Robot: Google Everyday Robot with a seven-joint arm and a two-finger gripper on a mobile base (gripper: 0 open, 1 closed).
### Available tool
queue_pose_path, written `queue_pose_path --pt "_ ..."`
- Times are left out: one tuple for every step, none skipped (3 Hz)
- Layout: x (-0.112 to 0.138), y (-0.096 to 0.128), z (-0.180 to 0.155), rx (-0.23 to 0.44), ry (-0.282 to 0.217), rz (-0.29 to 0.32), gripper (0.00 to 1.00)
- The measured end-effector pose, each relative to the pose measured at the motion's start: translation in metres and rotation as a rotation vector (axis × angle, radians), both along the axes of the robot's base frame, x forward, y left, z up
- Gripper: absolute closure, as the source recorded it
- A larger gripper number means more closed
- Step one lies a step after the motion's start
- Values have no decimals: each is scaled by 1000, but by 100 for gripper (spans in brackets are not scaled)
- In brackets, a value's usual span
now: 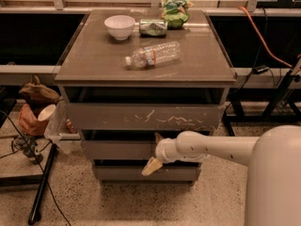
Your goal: Open middle drawer
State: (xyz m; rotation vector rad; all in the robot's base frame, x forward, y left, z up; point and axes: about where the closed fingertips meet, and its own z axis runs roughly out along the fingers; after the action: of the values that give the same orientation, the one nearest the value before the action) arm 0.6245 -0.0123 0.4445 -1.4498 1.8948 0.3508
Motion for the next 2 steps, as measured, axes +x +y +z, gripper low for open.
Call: queue_pose_path --pt "1 2 -14 -38 29 11 0" --pt "0 3 -15 -37 33 14 0"
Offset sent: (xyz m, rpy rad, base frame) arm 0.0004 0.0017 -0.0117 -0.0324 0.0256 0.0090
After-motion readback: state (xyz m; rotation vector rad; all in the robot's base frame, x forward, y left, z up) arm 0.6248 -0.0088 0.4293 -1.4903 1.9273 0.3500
